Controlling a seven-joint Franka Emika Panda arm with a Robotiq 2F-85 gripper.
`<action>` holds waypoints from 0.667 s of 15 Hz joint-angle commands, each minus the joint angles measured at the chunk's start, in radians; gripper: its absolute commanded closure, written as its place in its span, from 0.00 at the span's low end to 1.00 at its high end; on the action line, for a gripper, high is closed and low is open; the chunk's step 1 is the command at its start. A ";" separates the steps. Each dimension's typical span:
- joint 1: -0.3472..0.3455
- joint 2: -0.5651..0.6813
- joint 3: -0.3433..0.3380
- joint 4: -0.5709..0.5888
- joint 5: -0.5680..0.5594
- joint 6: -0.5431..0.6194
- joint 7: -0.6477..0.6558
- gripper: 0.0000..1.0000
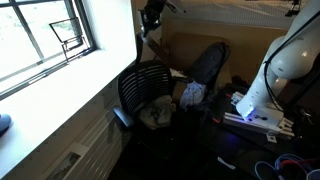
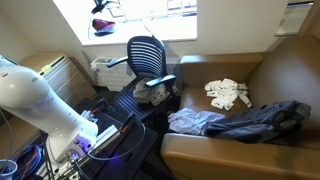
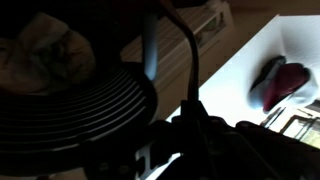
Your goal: Put the belt on the backrest of the black chair
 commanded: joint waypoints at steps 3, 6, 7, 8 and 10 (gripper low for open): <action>-0.121 -0.020 -0.111 -0.173 -0.181 -0.124 0.026 0.99; -0.131 -0.023 -0.121 -0.132 -0.219 -0.318 0.075 0.99; -0.110 -0.066 -0.105 -0.122 -0.183 -0.344 0.052 0.99; -0.092 -0.096 -0.095 -0.116 -0.110 -0.370 0.012 0.99; -0.049 -0.133 -0.060 -0.105 -0.015 -0.356 -0.012 0.99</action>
